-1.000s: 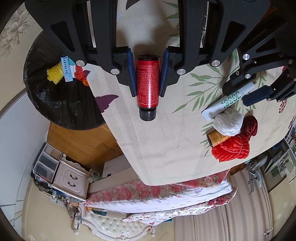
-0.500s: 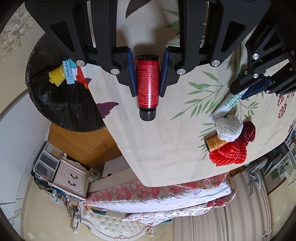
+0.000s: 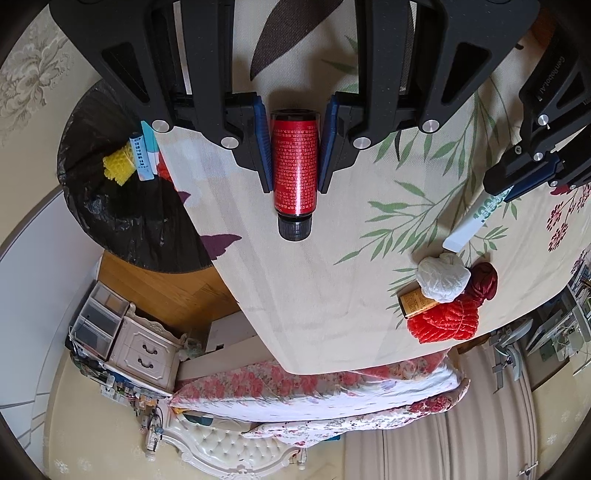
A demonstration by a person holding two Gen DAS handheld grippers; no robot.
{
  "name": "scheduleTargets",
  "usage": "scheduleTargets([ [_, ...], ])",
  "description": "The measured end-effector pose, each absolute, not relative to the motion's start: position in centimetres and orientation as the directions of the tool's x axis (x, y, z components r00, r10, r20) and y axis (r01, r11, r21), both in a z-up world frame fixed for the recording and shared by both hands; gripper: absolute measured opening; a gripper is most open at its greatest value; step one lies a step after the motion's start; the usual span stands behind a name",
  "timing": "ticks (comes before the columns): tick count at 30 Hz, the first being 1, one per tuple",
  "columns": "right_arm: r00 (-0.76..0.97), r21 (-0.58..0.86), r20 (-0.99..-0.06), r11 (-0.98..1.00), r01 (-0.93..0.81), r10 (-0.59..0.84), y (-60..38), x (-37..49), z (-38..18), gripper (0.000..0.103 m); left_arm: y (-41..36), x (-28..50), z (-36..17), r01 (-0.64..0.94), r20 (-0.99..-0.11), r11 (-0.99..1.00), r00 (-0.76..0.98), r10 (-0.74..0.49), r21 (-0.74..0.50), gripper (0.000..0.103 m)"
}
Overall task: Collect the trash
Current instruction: 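Grasp the white-and-green tube with the left gripper while the right gripper holds the can, then carry the white tube and red can over the bin and open both grippers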
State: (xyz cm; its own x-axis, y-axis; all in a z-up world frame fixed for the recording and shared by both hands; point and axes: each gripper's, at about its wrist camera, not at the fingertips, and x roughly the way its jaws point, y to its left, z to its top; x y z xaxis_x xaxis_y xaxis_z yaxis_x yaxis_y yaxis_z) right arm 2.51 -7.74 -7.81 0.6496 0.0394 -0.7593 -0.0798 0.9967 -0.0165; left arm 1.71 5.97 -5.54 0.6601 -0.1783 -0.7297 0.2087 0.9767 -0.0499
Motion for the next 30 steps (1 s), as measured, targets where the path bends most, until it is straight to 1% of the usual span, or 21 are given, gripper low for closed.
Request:
scheduleTargets([
  [14,0.699,-0.01,-0.715,0.999,-0.031,0.014,-9.6,0.9,-5.6,0.023,4.7,0.1,-3.4,0.217,-0.654,0.975,0.731,-0.195,-0.048,0.017],
  [22,0.725,-0.011,-0.687,0.998,0.059,-0.051,-13.1,0.8,-4.3,0.023,2.0,1.0,-2.2,0.26,-0.626,0.964,0.743,-0.237,-0.056,0.017],
  [30,0.732,-0.013,-0.668,0.986,0.167,-0.132,-17.2,1.2,-3.8,0.023,-1.8,2.9,-1.9,0.306,-0.616,0.95,0.738,-0.275,-0.059,0.017],
])
